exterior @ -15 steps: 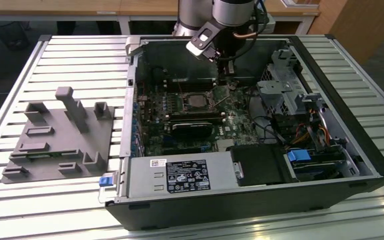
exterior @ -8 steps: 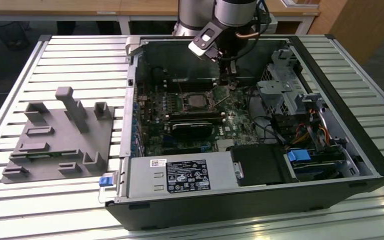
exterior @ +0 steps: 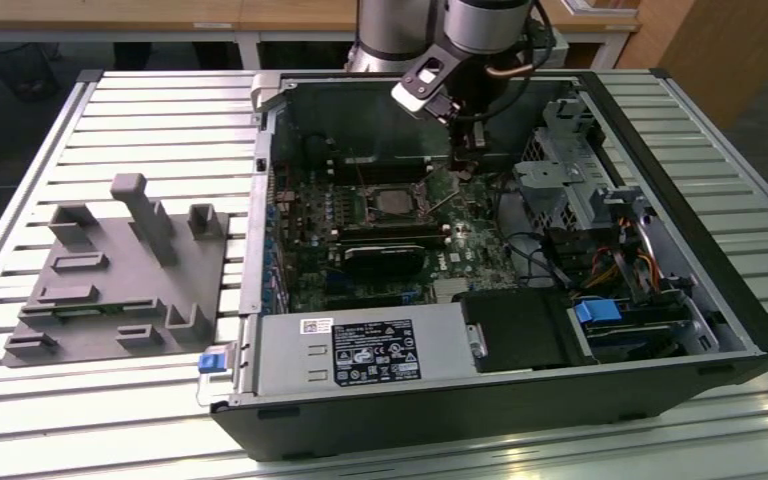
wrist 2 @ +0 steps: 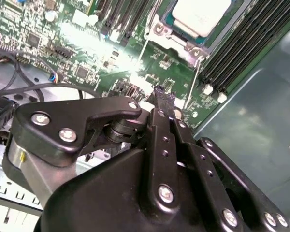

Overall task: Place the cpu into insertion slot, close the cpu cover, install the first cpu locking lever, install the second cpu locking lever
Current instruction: 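Close the cpu cover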

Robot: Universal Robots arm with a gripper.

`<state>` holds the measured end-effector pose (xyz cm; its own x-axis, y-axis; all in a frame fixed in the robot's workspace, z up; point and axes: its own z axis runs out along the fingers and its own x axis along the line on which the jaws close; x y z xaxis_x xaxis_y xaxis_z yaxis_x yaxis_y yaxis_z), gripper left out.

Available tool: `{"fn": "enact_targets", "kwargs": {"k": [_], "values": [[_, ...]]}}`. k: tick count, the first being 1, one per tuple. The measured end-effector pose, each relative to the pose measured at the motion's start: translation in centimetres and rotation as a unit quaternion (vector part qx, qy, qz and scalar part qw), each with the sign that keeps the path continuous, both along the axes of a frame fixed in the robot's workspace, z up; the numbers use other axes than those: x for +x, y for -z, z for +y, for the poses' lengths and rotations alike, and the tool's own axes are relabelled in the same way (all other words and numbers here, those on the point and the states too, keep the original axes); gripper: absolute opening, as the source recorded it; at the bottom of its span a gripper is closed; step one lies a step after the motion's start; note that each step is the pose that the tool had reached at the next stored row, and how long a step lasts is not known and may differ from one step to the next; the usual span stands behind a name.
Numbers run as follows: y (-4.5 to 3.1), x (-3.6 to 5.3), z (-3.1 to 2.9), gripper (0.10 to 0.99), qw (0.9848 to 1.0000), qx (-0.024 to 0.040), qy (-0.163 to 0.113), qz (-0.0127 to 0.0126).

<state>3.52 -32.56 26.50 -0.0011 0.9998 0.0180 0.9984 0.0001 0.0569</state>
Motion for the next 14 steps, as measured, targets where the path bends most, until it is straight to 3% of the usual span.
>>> {"fn": "enact_targets", "kwargs": {"k": [14], "values": [[0.84, 1.89, 0.25, 0.106, 1.0000, -0.0001, -0.002, 0.0081]]}}
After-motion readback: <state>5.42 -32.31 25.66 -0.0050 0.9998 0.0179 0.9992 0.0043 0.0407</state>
